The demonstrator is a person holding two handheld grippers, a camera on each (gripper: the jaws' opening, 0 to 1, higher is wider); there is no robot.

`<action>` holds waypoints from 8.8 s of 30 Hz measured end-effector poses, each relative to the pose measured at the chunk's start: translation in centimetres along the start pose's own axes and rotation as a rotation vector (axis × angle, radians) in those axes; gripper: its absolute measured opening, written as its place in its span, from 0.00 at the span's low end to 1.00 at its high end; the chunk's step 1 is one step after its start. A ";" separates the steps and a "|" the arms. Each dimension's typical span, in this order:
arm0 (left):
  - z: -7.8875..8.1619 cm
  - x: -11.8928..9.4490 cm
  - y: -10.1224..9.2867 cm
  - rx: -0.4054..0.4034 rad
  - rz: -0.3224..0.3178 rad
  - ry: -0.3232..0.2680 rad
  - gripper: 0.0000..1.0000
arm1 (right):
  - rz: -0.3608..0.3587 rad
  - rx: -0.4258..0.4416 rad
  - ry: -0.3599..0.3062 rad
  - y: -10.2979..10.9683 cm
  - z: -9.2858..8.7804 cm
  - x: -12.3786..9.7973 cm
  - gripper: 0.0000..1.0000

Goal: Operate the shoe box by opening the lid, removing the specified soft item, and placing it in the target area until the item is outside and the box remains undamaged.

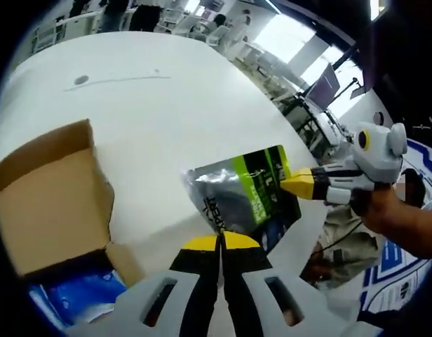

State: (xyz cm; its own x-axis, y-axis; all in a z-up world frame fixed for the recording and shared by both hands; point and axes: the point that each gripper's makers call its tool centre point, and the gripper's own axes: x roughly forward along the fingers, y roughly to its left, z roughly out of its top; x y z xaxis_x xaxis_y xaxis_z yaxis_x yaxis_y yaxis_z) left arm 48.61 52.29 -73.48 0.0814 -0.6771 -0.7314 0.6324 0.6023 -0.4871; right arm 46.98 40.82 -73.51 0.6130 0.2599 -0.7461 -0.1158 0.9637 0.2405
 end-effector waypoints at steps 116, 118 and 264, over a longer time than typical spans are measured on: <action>-8.1 -22.8 11.3 0.065 0.301 -0.242 0.14 | -0.025 -0.277 -0.103 20.5 2.3 -2.6 0.17; -8.2 -23.3 11.9 0.059 0.302 -0.243 0.14 | -0.021 -0.285 -0.102 21.3 2.6 -2.3 0.17; -12.0 -19.5 21.0 -0.047 0.254 -0.102 0.16 | 0.095 -0.290 0.157 25.0 0.9 8.2 0.00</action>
State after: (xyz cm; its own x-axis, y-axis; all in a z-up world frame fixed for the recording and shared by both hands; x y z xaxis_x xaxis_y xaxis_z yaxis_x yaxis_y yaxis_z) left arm 51.08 83.17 -75.18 0.3116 -0.5397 -0.7820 0.5454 0.7755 -0.3179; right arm 49.85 66.99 -73.05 0.4633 0.3336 -0.8210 -0.3978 0.9062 0.1437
